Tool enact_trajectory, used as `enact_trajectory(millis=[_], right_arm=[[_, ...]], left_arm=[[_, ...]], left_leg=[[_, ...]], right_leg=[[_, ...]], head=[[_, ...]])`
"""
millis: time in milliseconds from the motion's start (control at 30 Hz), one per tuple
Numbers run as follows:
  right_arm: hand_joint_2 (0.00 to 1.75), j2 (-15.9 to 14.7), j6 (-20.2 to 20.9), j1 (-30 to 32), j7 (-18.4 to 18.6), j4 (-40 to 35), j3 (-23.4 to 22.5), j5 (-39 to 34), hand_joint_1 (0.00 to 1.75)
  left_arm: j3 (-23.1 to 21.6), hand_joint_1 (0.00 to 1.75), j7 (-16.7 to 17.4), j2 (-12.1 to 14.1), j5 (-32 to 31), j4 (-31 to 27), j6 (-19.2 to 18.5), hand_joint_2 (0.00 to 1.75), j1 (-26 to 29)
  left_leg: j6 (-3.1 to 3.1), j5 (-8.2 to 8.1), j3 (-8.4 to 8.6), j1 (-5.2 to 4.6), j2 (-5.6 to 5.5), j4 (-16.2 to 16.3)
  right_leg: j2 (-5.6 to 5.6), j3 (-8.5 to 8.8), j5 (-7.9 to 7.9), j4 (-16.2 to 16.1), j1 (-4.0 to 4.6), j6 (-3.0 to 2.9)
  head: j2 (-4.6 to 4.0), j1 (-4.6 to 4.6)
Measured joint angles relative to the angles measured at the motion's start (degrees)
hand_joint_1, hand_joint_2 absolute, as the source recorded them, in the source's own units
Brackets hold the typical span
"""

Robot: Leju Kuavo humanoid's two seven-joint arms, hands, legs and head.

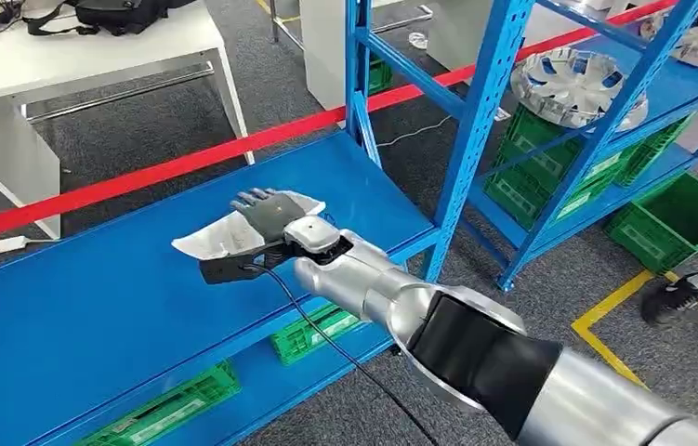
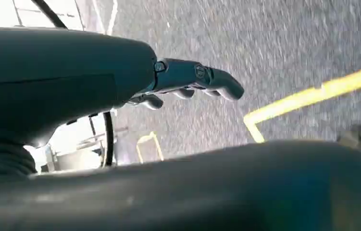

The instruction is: Take the parts from the cabinet and place them on the table.

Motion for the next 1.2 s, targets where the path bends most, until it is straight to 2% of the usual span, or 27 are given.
enact_trajectory(millis=[100,233,467,700,733,767,800,833,900,933,1067,1167,1200], right_arm=[[1.75,0.02,1.82,0.19,0.07,0.00,0.99,0.00,0.00],[1.75,0.00,3.50,1.12,0.88,0.02,1.86,-0.24,0.00],[1.75,-0.35,4.99,1.94,2.86,0.07,3.03,-0.68,0.00],[1.75,-1.48,4.46,2.56,4.61,0.15,4.35,-0.77,0.00],[1.75,-1.59,4.42,2.56,4.59,0.15,4.44,-0.77,0.75],[1.75,-1.66,4.40,2.57,4.59,0.15,4.48,-0.77,1.71],[1.75,-1.70,4.40,2.64,4.66,0.15,4.53,-0.77,1.64],[1.75,-1.75,4.37,2.73,4.91,0.15,4.59,-0.76,1.17],[1.75,-1.94,3.98,2.96,5.86,0.17,4.79,-0.72,1.43],[1.75,-2.16,3.43,3.22,6.76,0.22,4.88,-0.63,1.71],[1.75,-4.04,0.44,4.02,11.17,0.61,5.88,1.44,1.75],[1.75,-6.51,-1.06,3.70,14.09,1.05,6.51,2.56,1.50],[1.75,-7.37,-1.48,3.19,14.80,1.09,6.58,2.95,1.52]], left_arm=[[0.35,0.00,0.00,0.00,0.00,0.00,0.00,0.00,0.02],[0.53,0.00,0.11,0.02,-0.02,0.00,0.00,0.00,0.14],[0.94,0.00,-0.07,0.00,-0.17,0.00,0.00,0.00,0.14],[1.20,0.00,-0.46,0.02,-0.17,0.00,0.00,0.00,0.19],[1.25,0.00,-0.48,0.04,-0.18,0.00,0.00,0.00,0.19],[1.29,0.00,-0.48,0.04,-0.17,0.00,0.00,0.00,0.19],[1.29,0.00,-0.48,0.04,-0.17,0.00,0.00,0.00,0.19],[1.31,0.00,-0.50,0.04,-0.17,0.00,0.00,0.00,0.20],[1.31,0.00,-0.57,0.04,-0.17,0.00,0.00,0.00,0.21],[1.33,0.00,-0.66,0.04,-0.17,0.00,0.00,0.00,0.23],[1.66,0.00,-1.09,0.06,0.09,0.00,0.00,0.00,0.76],[2.21,0.00,-1.29,0.09,0.24,0.00,0.00,0.00,1.39],[2.30,0.00,-1.36,0.09,0.35,0.00,0.00,0.00,1.56]], left_leg=[[-0.62,0.10,0.18,0.02,-0.01,-0.36],[-0.93,0.21,0.21,0.03,-0.01,-0.48],[-0.99,0.22,0.21,0.03,-0.01,-0.45],[-0.94,0.18,0.22,-0.04,-0.01,-0.36],[-0.92,0.17,0.22,-0.04,-0.01,-0.35],[-0.91,0.16,0.22,-0.04,-0.01,-0.34],[-0.90,0.16,0.22,-0.04,-0.02,-0.33],[-0.89,0.15,0.22,-0.04,-0.01,-0.33],[-0.88,0.14,0.22,-0.05,-0.01,-0.32],[-0.88,0.14,0.22,-0.05,-0.01,-0.32],[-0.87,0.14,0.22,-0.08,-0.04,-0.31],[-0.84,0.13,0.20,-0.10,-0.04,-0.31],[-0.83,0.12,0.20,-0.12,-0.04,-0.31]], right_leg=[[-0.02,0.02,-0.10,0.00,0.02,-0.28],[-0.03,0.01,-0.09,0.03,0.03,-0.40],[-0.03,0.06,-0.04,0.01,-0.06,-0.44],[-0.02,0.14,-0.01,-0.05,-0.24,-0.38],[-0.02,0.15,-0.02,-0.05,-0.24,-0.37],[-0.02,0.17,-0.02,-0.06,-0.24,-0.37],[-0.02,0.18,-0.02,-0.07,-0.24,-0.37],[-0.02,0.19,-0.02,-0.08,-0.24,-0.36],[-0.03,0.19,-0.01,-0.11,-0.24,-0.34],[-0.02,0.19,0.01,-0.12,-0.24,-0.32],[-0.04,0.22,0.03,-0.15,-0.27,-0.29],[-0.04,0.23,0.06,-0.19,-0.30,-0.24],[-0.05,0.23,0.06,-0.19,-0.32,-0.23]], head=[[0.00,0.02],[0.00,0.04],[0.00,0.04],[0.00,0.04],[0.00,0.04],[0.00,0.04],[0.00,0.04],[0.00,0.04],[0.00,0.04],[0.00,0.04],[0.00,0.04],[0.00,0.04],[0.00,0.04]])
